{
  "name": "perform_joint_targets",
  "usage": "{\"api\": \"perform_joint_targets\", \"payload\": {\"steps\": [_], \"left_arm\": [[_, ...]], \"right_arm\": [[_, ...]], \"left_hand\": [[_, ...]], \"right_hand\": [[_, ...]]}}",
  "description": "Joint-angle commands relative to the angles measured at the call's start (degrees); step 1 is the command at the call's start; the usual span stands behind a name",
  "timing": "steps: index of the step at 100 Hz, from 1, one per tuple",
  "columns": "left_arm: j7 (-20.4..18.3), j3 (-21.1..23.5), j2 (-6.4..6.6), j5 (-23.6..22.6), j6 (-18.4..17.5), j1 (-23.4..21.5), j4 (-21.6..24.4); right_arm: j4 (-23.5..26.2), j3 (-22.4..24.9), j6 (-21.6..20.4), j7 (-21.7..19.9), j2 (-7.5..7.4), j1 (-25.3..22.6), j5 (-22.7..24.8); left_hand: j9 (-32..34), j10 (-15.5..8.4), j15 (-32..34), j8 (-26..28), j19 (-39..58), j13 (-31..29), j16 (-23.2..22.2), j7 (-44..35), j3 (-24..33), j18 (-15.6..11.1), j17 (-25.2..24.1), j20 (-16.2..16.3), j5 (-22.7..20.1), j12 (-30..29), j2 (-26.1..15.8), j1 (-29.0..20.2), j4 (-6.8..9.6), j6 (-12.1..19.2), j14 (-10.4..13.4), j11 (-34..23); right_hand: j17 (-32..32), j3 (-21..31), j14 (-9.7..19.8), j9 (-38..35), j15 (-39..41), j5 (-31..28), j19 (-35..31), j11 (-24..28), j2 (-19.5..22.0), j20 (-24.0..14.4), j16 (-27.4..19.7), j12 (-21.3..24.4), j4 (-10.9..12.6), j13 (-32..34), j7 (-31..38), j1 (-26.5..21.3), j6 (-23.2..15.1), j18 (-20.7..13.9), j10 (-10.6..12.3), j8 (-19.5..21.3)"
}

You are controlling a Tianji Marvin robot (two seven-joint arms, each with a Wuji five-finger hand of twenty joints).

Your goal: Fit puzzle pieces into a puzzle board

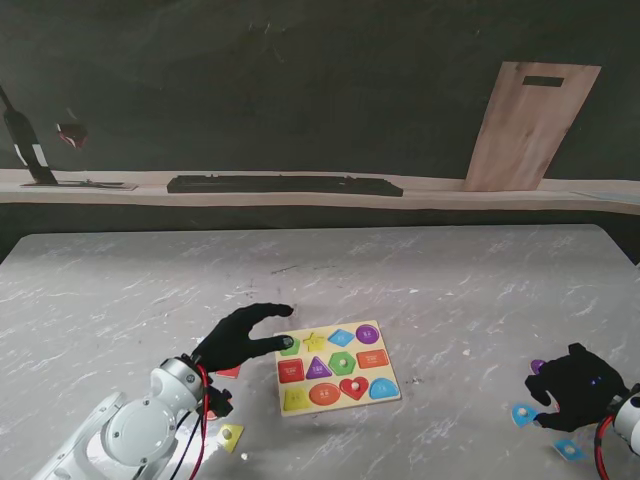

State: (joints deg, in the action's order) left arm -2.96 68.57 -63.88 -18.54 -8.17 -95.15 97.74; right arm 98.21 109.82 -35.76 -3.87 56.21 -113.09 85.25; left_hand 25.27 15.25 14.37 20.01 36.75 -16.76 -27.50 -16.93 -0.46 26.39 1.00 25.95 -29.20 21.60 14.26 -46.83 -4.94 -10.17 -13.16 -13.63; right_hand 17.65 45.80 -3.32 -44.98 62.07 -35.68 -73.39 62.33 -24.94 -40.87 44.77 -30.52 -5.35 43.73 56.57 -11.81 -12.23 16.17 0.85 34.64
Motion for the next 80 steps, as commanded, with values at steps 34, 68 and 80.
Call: {"api": "perform_joint_targets", "payload": {"steps": [34, 68, 80], "left_arm": [[-0.50, -0.60, 0.00, 0.38, 0.82, 0.53, -0.41], [-0.44, -0.84, -0.05, 0.51, 1.25, 0.75, -0.53], [-0.54, -1.05, -0.04, 0.52, 1.40, 0.94, -0.56]], "right_arm": [[1.92, 3.43, -3.28, -3.75, -0.72, -2.55, 0.82], [1.87, 3.86, -2.74, -7.15, -0.91, -3.49, 2.31], [1.54, 3.66, -2.84, -7.51, -1.12, -3.72, 3.58]], "left_hand": [[0.28, -0.91, -0.71, -0.06, -0.43, 0.35, 0.39, 0.84, -1.04, -6.37, -0.53, 0.94, -1.33, -0.26, -0.97, -0.02, 1.61, 1.91, 1.07, 1.13], [0.21, -0.83, -0.76, -0.09, -0.46, 0.48, 0.39, 0.93, -0.99, -6.29, -0.57, 0.94, -1.30, -0.27, -0.99, -0.11, 1.63, 1.75, 1.00, 1.19], [0.21, -0.87, -0.77, -0.09, -0.52, 0.50, 0.39, 0.96, -1.00, -6.30, -0.62, 0.92, -1.29, -0.27, -1.04, -0.09, 1.64, 1.83, 0.98, 1.19]], "right_hand": [[0.32, 2.62, 0.70, -2.10, -0.31, -0.03, 0.92, -0.21, -0.68, 0.25, 0.60, -0.78, 1.60, 1.19, 0.54, 3.35, -1.94, -0.60, 1.06, -0.06], [0.42, 4.36, 0.66, -2.84, -0.42, -1.23, 2.17, -0.39, -2.08, 0.44, 1.19, -1.04, 1.26, 1.65, 0.75, 3.62, -2.28, -0.22, 1.18, 0.02], [0.46, 5.00, 1.08, -3.01, -0.60, -1.09, 2.52, -0.44, -2.51, 0.41, 1.23, -1.11, 1.21, 2.01, 0.73, 3.56, -2.77, -0.16, 1.69, 0.03]]}}
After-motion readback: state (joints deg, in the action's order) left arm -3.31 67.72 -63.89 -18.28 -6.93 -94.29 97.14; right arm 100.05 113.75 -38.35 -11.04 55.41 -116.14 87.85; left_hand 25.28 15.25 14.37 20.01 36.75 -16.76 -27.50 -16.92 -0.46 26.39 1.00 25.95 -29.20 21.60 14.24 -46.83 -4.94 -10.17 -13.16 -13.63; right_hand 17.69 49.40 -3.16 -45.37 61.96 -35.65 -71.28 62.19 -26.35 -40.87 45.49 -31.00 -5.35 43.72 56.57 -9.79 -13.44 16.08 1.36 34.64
